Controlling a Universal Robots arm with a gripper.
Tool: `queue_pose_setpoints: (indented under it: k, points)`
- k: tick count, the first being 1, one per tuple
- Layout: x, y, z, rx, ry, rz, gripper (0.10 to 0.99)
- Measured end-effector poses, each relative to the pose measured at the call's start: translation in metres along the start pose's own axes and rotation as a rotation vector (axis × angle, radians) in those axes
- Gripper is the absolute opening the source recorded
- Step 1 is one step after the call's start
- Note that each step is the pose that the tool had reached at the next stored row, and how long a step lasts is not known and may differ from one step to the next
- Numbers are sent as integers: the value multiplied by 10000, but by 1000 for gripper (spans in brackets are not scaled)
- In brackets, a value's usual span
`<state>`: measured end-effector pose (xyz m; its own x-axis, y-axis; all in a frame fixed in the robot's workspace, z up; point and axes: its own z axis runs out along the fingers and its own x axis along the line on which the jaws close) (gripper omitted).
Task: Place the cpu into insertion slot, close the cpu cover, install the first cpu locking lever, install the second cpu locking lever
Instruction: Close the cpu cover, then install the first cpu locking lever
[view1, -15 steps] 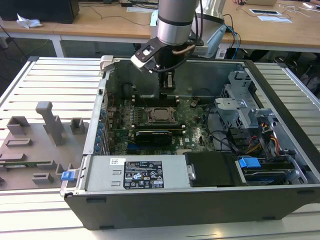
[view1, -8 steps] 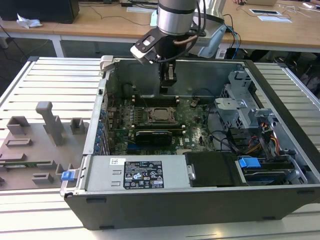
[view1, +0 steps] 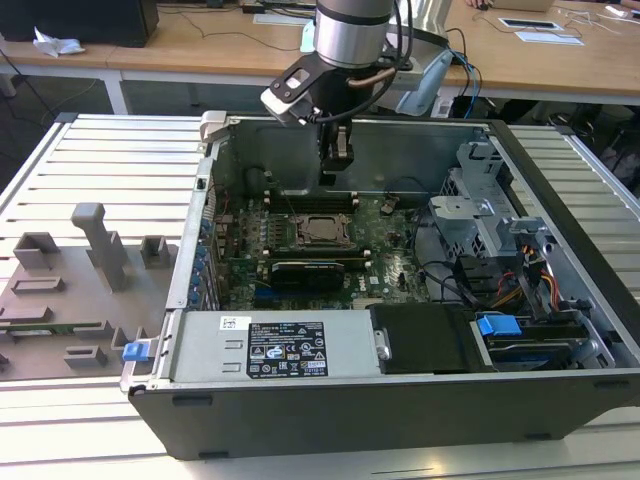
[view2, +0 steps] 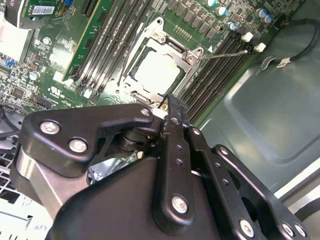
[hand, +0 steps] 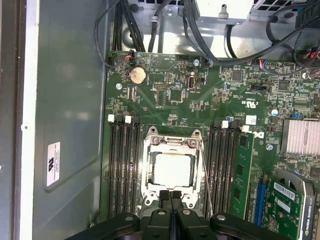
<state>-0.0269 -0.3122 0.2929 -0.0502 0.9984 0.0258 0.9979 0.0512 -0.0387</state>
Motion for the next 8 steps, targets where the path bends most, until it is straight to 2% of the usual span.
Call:
queue_pose_setpoints:
  k: [8]
  points:
    - [0,0,-4,0,0,0,110]
